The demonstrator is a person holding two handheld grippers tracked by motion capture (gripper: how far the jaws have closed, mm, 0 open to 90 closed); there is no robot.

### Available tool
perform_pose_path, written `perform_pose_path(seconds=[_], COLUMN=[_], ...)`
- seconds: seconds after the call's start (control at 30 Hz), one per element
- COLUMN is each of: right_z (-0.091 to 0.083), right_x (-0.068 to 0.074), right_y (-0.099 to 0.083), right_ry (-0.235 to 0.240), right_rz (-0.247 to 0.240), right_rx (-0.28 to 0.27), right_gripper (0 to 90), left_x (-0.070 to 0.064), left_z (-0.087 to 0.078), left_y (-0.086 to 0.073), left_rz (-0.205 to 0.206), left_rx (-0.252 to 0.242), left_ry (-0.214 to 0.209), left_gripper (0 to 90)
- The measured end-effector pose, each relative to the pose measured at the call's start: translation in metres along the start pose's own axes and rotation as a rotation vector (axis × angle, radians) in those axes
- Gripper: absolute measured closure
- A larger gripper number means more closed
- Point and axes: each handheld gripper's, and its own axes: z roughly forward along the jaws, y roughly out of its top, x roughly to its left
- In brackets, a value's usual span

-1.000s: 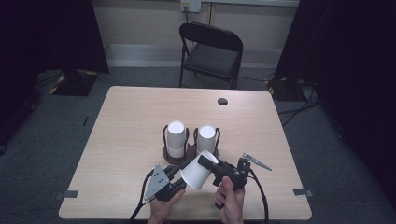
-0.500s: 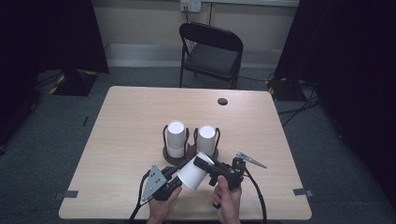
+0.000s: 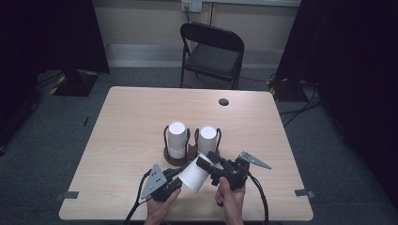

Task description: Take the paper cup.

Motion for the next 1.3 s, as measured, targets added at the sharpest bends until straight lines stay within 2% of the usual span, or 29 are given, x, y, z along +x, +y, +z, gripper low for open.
perform_pose_path(seconds=[0.07, 0.27, 0.33, 0.43, 0.5, 0.63, 0.87, 0.9, 0.97, 1.1, 1.13, 1.2, 1.23, 1.3], right_z=[0.0, -0.003, -0.005, -0.008, -0.01, -0.014, -0.021, -0.022, -0.025, -0.028, -0.028, -0.028, -0.027, -0.028], right_x=[0.0, 0.001, 0.002, 0.002, 0.002, 0.004, 0.004, 0.004, 0.003, 0.002, 0.002, 0.002, 0.002, 0.003], right_y=[0.001, 0.001, 0.002, 0.002, 0.001, 0.001, -0.005, -0.006, -0.008, -0.01, -0.011, -0.013, -0.015, -0.018], right_ry=[-0.012, -0.016, -0.025, -0.026, -0.03, -0.043, -0.093, -0.091, -0.052, -0.063, -0.067, -0.05, -0.039, -0.051], right_rz=[-0.017, -0.063, -0.084, -0.11, -0.131, -0.171, -0.252, -0.253, -0.249, -0.279, -0.286, -0.307, -0.32, -0.358], right_rx=[0.003, -0.004, -0.006, -0.014, -0.02, -0.028, -0.009, -0.006, -0.018, -0.011, -0.007, 0.014, 0.024, 0.04], right_gripper=[20.4, 19.2, 18.9, 18.1, 17.7, 16.6, 13.4, 13.3, 13.3, 13.1, 12.8, 12.6, 13.0, 13.4], left_x=[0.001, 0.009, 0.011, 0.013, 0.013, 0.016, 0.019, 0.019, 0.019, 0.018, 0.019, 0.019, 0.019, 0.022], left_z=[-0.001, -0.005, -0.006, -0.008, -0.009, -0.012, -0.011, -0.01, -0.01, -0.007, -0.006, -0.003, -0.003, -0.002], left_y=[0.0, 0.004, 0.006, 0.01, 0.012, 0.015, 0.022, 0.023, 0.026, 0.031, 0.032, 0.033, 0.033, 0.035], left_rz=[-0.01, -0.002, 0.009, 0.032, 0.051, 0.052, 0.08, 0.09, 0.107, 0.111, 0.124, 0.131, 0.129, 0.124], left_rx=[0.016, 0.056, 0.065, 0.115, 0.129, 0.136, 0.203, 0.212, 0.229, 0.274, 0.302, 0.326, 0.331, 0.356], left_ry=[0.004, 0.005, 0.008, 0.005, 0.024, 0.04, 0.049, 0.048, 0.052, 0.035, 0.028, 0.027, 0.022, 0.018], left_gripper=[87.0, 87.0, 87.0, 86.9, 86.9, 86.9, 86.8, 86.8, 87.0, 87.2, 87.2, 87.2, 87.2, 87.3])
